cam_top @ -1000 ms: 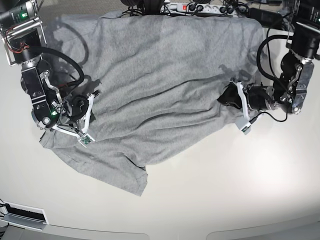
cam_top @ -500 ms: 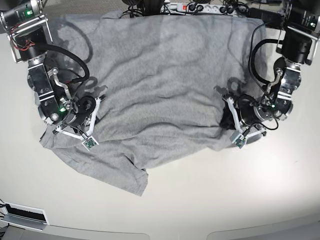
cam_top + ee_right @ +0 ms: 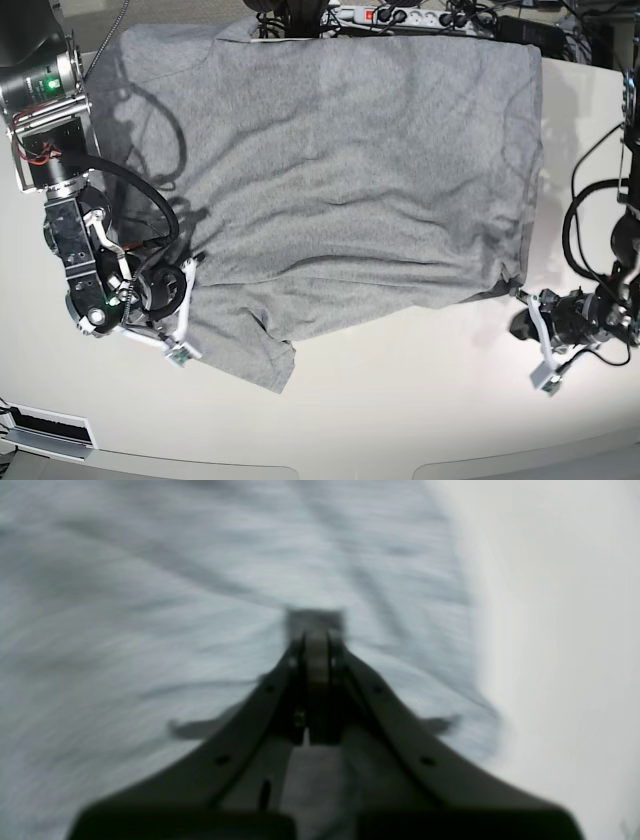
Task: Layout the t-shirt on the table in an organized manner, then fold the t-shirt properly
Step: 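Release and move both grippers inward onto the shirt body, regrasp, then pull the grasped fabric with both grippers to flatten the shirt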
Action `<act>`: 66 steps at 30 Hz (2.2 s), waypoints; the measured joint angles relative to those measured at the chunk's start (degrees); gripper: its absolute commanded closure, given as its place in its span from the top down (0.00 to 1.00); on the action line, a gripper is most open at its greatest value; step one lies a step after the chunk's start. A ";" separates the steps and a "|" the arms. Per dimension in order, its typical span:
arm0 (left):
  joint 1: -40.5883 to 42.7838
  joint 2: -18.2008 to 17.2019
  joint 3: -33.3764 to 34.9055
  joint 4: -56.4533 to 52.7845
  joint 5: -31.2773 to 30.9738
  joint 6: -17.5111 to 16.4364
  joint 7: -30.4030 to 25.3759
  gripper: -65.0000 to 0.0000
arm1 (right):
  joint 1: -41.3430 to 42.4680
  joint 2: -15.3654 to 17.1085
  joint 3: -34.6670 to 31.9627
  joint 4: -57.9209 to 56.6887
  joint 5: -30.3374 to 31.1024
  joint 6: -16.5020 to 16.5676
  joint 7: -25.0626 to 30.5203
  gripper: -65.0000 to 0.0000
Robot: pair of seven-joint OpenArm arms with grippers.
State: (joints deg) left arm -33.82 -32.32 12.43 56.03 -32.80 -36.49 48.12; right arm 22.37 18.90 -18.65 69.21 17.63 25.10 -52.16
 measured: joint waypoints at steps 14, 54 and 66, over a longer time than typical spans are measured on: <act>13.18 0.94 0.35 8.17 -22.21 -3.15 23.65 0.00 | -6.51 1.60 0.00 0.04 18.86 14.60 -13.09 0.00; 15.52 6.45 -0.02 -6.73 27.93 -0.31 -33.53 0.00 | -14.32 5.60 -0.02 1.29 -3.32 -3.04 11.17 0.00; 10.14 2.43 0.26 -2.62 9.90 -3.17 -8.90 0.00 | -4.39 8.68 0.11 1.38 14.56 3.89 -1.49 0.00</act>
State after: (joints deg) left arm -23.68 -29.89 12.69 53.41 -22.90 -39.66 39.22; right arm 17.98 27.57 -18.55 70.59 32.18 28.99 -53.65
